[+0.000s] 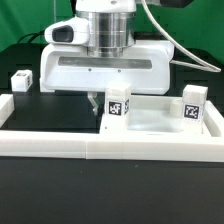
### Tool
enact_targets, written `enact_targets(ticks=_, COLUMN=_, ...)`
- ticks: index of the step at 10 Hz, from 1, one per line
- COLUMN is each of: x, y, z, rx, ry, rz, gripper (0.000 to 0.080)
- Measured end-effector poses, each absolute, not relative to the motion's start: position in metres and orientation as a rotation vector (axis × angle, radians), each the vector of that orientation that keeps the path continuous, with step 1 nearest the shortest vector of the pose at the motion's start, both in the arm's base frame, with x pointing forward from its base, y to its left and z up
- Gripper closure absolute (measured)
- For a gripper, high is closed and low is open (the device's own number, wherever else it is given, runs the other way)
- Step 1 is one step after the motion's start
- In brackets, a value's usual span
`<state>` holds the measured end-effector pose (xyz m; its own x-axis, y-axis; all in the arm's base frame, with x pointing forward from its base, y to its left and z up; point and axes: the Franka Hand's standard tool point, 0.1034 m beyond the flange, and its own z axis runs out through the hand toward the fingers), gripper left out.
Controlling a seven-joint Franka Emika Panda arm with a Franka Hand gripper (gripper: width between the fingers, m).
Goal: Assemble square table
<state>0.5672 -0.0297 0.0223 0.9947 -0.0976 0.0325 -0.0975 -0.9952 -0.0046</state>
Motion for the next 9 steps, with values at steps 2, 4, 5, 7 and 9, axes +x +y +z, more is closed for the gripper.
enact_targets(ticks=2, x=0.5672, y=-0.0297, z=0.0223, rx=-3.134, ry=0.153, rz=-0.051, gripper=0.0743)
enact_targets(ticks=4, x=0.5672, y=-0.0297, z=0.0223, rx=-3.134, ry=0.153, rz=-0.051, gripper=0.0743)
enact_targets(ticks=5, x=0.5672, y=-0.0297, z=0.0223, rx=-3.134, ry=0.153, rz=-0.051, gripper=0.0743)
enact_targets(ticks=7, x=0.5672, y=-0.0297, z=0.0223, rx=-3.134, ry=0.153, rz=-0.051, gripper=0.0742)
enact_targets(ticks=9, x=0.5672, y=-0.0312, z=0.0225, rx=-3.138, ry=0.101, rz=-0.052, gripper=0.0742)
